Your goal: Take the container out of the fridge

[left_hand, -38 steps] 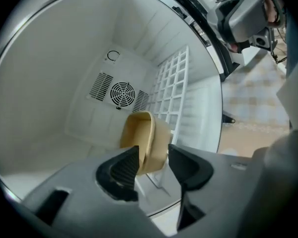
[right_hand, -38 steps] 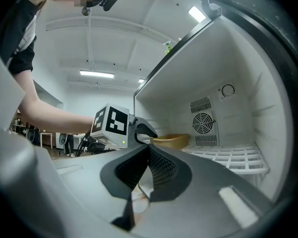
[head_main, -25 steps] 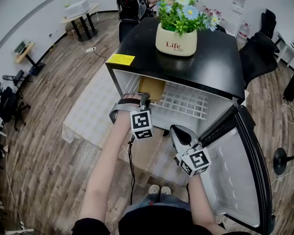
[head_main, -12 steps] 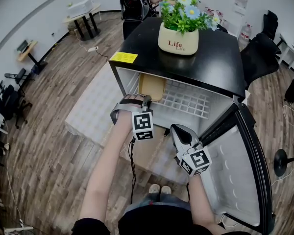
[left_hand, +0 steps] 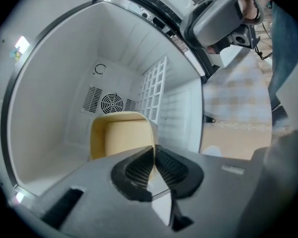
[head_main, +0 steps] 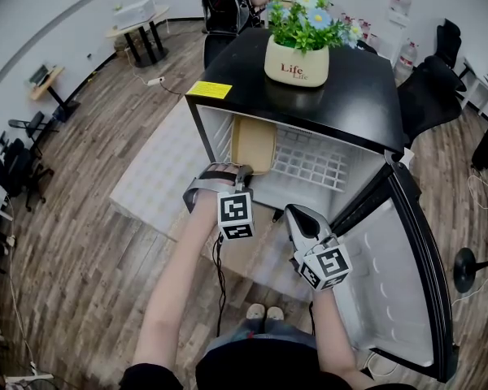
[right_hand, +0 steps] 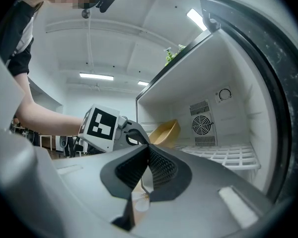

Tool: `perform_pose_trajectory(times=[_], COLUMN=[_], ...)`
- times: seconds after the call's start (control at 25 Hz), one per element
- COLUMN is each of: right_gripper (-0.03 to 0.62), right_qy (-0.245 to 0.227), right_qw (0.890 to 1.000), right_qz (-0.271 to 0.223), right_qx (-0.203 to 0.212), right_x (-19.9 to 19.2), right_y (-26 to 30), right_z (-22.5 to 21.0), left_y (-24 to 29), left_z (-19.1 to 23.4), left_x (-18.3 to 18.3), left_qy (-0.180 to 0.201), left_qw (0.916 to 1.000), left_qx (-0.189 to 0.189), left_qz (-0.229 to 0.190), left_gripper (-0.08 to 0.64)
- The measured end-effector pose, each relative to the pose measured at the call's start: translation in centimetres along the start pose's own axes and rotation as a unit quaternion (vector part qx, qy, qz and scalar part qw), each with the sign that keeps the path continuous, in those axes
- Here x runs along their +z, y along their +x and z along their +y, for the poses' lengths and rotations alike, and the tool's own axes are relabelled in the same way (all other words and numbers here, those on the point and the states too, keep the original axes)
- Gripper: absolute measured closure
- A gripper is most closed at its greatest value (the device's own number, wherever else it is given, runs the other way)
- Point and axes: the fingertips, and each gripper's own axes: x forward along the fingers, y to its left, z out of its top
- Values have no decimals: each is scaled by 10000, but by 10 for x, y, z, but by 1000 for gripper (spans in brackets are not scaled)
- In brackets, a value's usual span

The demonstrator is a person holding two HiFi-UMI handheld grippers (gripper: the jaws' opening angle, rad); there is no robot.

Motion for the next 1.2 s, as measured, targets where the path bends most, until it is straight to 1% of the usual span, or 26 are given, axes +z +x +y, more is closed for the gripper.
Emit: perform_pose_trajectory(times=[0.16,0.28,0.36,0.48,0.56,0.6,0.64,0.68,0.76,0.88,0.92,0.96,1.04,1.2], right_gripper=[583,584,584,584,584,584,584,584,584,584,584,584,584,584], right_qy=[-38,-84,-112,-133,-128,-134,-146,-164,-209,-274,-297,-323,-371,-457], right_qw=[9998,9994,9988,9978,9970,9965,9960,9955,9945,9926,9920,9914,9899,9870], right_qz=[-44,-87,-130,-179,-204,-216,-225,-228,-230,-257,-267,-274,-290,-295], right_qx=[-167,-332,-458,-628,-733,-792,-849,-903,-1002,-1152,-1195,-1239,-1334,-1511], right_x=[3,5,7,9,10,10,11,11,11,13,13,14,17,18], right_y=[-7,-13,-18,-22,-25,-27,-28,-29,-31,-34,-35,-36,-38,-42], right_z=[0,-1,-2,-4,-4,-4,-5,-5,-4,-5,-5,-6,-8,-11], left_y=[-14,-27,-38,-56,-70,-78,-86,-95,-111,-134,-141,-147,-156,-172], left_z=[-15,-26,-31,-37,-38,-37,-37,-36,-32,-22,-19,-16,-16,-21], left_x=[5,8,11,16,20,22,25,27,29,25,23,21,20,24], left_qy=[-304,-642,-913,-1423,-1837,-2079,-2343,-2618,-3180,-3978,-4166,-4304,-4476,-4682], left_qw=[9993,9969,9938,9850,9745,9671,9576,9463,9186,8698,8559,8448,8286,8023], left_qx=[-16,52,139,278,383,434,478,514,585,743,805,855,889,852], left_qz=[-221,-442,-612,-940,-1227,-1404,-1607,-1827,-2271,-2824,-2956,-3063,-3242,-3604], left_gripper=[537,537,537,537,538,538,538,538,538,540,540,540,540,540])
